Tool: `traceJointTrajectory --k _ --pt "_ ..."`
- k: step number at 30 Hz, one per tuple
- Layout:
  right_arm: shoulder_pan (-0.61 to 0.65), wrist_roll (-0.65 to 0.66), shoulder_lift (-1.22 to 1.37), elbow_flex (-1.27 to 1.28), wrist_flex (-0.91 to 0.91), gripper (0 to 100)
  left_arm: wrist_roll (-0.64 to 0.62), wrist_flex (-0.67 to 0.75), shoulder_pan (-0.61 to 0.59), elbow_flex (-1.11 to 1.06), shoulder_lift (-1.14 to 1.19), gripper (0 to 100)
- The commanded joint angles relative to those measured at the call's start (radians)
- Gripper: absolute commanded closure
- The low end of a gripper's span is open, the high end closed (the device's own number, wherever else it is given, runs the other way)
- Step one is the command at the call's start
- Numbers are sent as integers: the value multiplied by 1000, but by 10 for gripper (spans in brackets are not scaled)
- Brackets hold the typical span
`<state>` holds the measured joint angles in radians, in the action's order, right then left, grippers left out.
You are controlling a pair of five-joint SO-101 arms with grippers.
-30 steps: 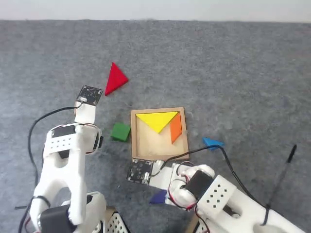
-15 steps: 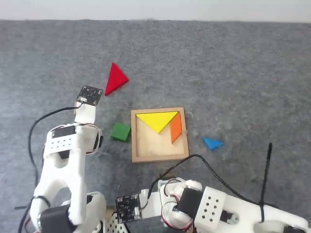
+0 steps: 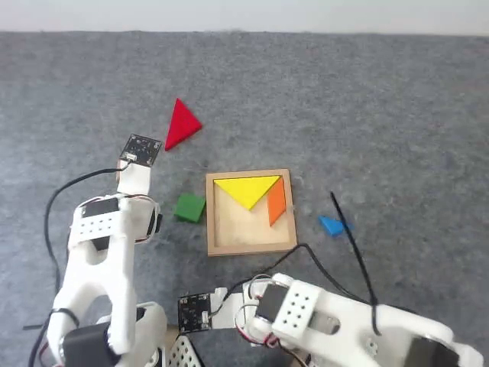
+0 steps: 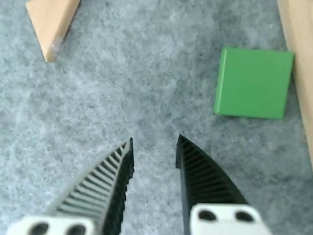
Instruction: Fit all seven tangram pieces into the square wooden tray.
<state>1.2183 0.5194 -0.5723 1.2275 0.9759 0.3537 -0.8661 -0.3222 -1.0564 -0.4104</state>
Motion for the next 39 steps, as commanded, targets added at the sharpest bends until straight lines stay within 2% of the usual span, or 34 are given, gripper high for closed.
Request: traceJointTrajectory --k 1,9,14,26,32,39 --pt "-12 14 27 -51 -18 660 9 15 -6 4 2 862" --pt "-10 14 12 -51 -39 660 9 15 -6 4 2 862" --pt "35 8 13 -52 -53 660 8 14 -6 4 2 862" --pt "2 6 22 -51 -67 663 8 11 -6 4 2 862" --pt "2 12 22 -51 -67 822 8 11 -6 4 2 862" --pt "-85 11 22 -49 -61 758 8 11 -6 4 2 862"
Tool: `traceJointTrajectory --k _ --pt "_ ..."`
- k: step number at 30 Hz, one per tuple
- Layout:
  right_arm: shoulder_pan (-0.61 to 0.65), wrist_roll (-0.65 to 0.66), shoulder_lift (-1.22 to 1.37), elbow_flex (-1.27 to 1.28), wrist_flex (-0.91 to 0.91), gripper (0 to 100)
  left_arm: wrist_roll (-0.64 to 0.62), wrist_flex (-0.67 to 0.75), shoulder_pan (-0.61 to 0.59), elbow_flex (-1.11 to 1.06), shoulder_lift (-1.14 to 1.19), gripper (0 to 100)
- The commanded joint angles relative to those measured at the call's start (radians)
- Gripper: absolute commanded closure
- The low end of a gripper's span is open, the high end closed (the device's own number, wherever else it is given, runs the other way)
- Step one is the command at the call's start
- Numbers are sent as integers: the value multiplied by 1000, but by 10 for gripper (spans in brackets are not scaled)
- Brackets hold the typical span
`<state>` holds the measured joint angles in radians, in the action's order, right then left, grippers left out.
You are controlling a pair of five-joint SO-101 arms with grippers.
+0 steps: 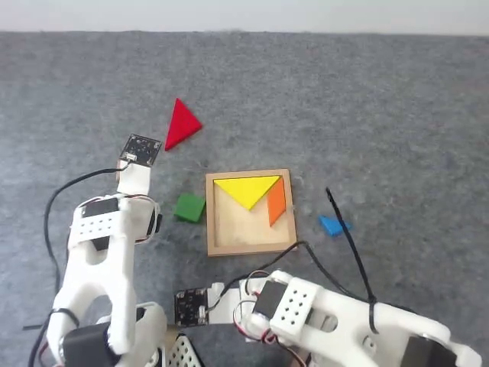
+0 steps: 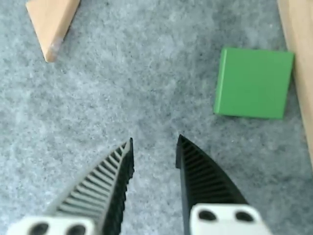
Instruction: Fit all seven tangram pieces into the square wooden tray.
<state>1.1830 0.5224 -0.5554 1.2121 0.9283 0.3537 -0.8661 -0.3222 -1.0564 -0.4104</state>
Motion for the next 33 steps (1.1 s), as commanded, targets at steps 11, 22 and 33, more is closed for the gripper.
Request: traceJointTrajectory --k 11,22,33 --pt "-65 -25 2 -31 -12 759 8 9 -6 2 2 862" --pt "-104 -97 4 -35 -12 757 8 9 -6 2 0 862" --pt "-104 -100 5 -35 -12 790 8 8 -6 1 0 862"
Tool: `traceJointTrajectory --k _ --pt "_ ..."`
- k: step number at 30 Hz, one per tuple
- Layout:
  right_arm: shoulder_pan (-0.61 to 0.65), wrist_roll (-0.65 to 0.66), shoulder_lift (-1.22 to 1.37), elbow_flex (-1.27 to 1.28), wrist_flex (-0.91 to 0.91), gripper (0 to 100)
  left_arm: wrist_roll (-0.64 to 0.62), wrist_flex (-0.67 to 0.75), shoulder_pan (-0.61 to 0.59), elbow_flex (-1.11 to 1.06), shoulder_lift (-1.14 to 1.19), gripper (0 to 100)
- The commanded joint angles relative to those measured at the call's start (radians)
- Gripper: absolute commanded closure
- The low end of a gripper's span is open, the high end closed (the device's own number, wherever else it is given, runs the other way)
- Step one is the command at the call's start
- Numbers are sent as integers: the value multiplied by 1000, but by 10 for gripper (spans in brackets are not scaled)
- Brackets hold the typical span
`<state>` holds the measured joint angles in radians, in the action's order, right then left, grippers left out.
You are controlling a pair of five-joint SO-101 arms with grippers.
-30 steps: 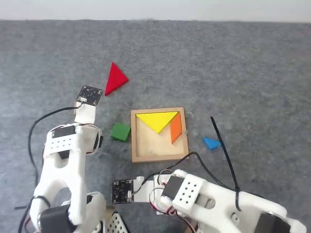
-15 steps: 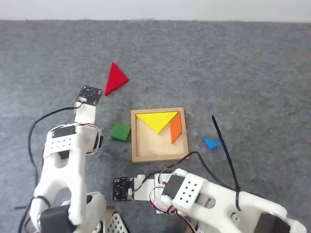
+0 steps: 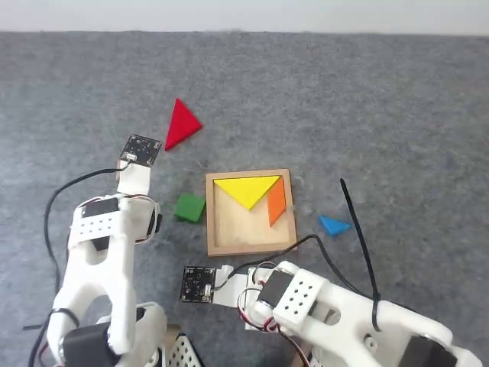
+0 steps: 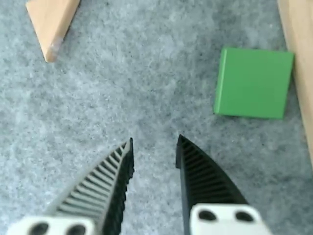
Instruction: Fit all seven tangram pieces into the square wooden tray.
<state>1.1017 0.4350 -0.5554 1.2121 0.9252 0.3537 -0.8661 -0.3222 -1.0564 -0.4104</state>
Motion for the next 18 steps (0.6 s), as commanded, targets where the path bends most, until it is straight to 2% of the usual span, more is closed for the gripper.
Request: traceJointTrajectory --k 1,5,13,18 --pt "-22 -12 5 -35 -8 818 8 8 -6 1 0 862" --pt "-25 -15 -4 -35 -10 894 8 8 -6 1 0 862" --pt "-28 -15 -5 -51 -2 875 8 8 -6 1 0 862" --pt "-28 -15 -5 -106 77 876 8 8 -6 1 -2 862"
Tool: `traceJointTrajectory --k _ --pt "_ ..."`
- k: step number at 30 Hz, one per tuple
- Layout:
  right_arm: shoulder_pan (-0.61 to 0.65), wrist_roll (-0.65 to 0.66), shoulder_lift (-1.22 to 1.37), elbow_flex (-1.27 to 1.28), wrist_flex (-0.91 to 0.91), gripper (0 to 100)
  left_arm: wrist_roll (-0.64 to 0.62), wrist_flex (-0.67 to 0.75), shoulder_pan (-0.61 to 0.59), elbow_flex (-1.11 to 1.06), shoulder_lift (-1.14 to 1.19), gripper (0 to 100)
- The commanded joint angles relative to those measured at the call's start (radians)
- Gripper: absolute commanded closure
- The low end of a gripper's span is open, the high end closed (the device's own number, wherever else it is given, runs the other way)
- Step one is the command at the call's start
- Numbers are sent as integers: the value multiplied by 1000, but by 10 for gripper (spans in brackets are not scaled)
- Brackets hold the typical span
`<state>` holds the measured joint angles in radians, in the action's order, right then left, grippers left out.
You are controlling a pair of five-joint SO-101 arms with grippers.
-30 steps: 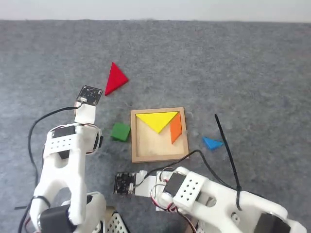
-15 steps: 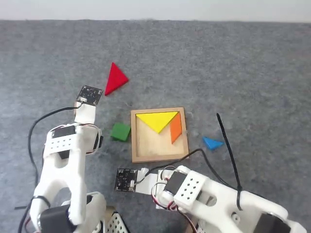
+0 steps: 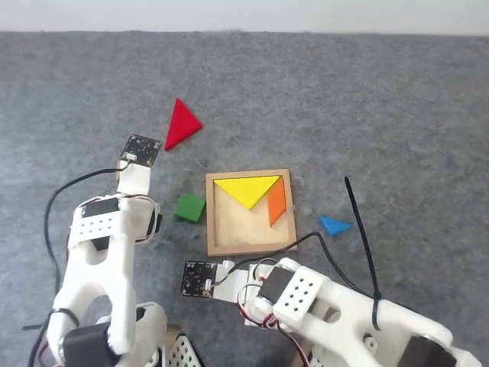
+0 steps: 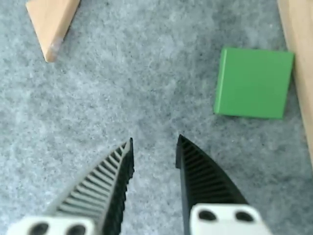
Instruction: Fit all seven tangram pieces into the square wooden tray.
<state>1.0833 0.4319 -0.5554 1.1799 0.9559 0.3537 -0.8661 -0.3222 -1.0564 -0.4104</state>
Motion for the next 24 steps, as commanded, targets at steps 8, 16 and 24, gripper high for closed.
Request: traceJointTrajectory --k 8,16,24 --pt "-87 -92 -5 -247 206 876 8 8 -6 -1 -2 862" --pt "-272 -324 5 -439 223 876 8 8 -6 -1 -2 862" --pt "-421 -572 47 -417 1 876 9 8 -6 -12 -8 862"
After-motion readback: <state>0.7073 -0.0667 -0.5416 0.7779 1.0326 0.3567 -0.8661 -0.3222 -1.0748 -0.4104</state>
